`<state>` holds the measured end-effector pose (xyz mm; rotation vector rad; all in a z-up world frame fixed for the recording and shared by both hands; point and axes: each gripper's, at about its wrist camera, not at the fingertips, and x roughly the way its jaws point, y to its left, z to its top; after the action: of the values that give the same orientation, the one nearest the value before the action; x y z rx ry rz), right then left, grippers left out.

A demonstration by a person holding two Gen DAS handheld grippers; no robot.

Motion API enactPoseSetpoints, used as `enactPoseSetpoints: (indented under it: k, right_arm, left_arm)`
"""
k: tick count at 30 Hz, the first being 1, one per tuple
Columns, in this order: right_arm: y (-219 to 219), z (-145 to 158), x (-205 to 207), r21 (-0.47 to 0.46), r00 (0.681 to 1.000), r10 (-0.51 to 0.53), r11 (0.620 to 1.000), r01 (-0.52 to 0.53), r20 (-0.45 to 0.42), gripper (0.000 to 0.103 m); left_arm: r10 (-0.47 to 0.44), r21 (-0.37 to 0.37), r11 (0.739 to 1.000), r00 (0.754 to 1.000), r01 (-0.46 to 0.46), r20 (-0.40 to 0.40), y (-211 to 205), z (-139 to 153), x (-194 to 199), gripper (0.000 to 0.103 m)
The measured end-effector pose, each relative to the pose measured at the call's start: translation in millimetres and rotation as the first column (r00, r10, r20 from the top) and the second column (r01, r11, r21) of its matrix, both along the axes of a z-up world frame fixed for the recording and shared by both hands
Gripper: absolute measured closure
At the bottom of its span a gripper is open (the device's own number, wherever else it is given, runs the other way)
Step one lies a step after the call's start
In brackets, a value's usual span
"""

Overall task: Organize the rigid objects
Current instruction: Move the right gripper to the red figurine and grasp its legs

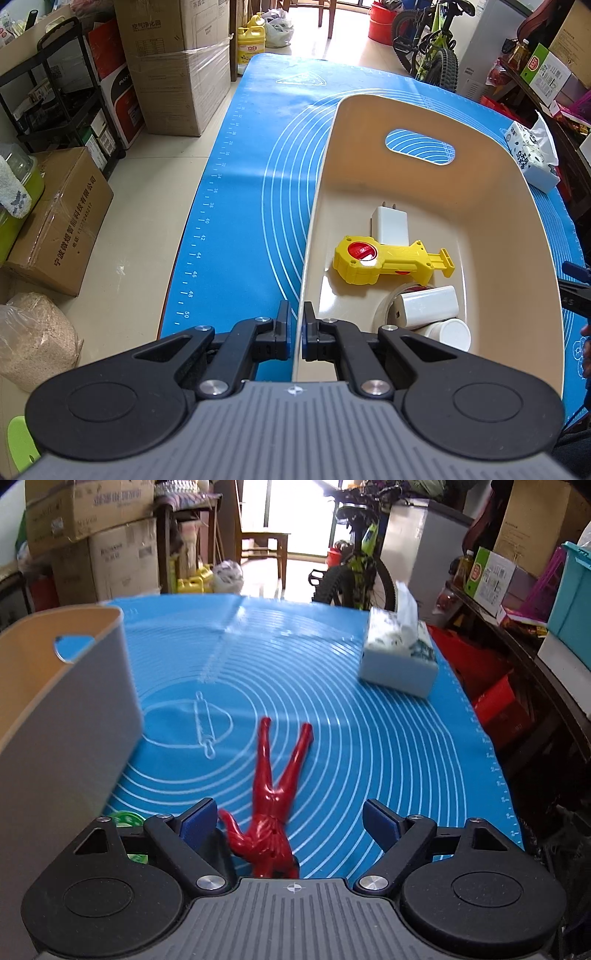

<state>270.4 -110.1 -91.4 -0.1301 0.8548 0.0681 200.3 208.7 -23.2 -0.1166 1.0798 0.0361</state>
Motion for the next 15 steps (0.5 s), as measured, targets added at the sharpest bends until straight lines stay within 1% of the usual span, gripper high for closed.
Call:
enactPoseSetpoints:
  k: [2,4,10,12,14,15]
  right_arm:
    - [1.3,-6.9,2.2,-0.016,1.000,-0.006,1.000,0.006,-0.005,0.017]
    - [2.7,-10.3,3.5,-0.007,1.000,-0.001,1.000,0.001,-0.006,0.017]
    - [5.3,-11.8,3.6,-0.034,0.999,0.032,0.999,-0.032,0.003,0.018]
    - [3.9,-11.9,6.4,-0.024,0.999,0.043,0.999,-0.043,-0.002,0.021]
    - [4.0,-13.5,9.9,-0.005,0.998,0.061,0.998,-0.061,-0.015,0.029]
    - [5.0,-14.0,11.4,0.002,0.998,0.067,0.998,-0.067,-0.020,0.031]
  left_arm:
    - [0.000,0.000,1.000,1.000,0.000,0.000,0.1,0.2,-0.1,0.095]
    - [0.000,-0.001,1.000,1.000,0.000,0.000,-0.1,0.2,-0.1,0.095]
    - [0.000,-0.001,1.000,1.000,0.000,0.000,0.0,0.6,-0.1,0.095]
    - [0.000,-0.001,1.000,1.000,0.000,0.000,0.1,0.6,-0.1,0.095]
    - [0.000,0.000,1.000,1.000,0.000,0.000,-0.1,0.6,-0.1,0.095]
    - [0.000,0.000,1.000,1.000,0.000,0.000,0.0,0.6,-0.1,0.095]
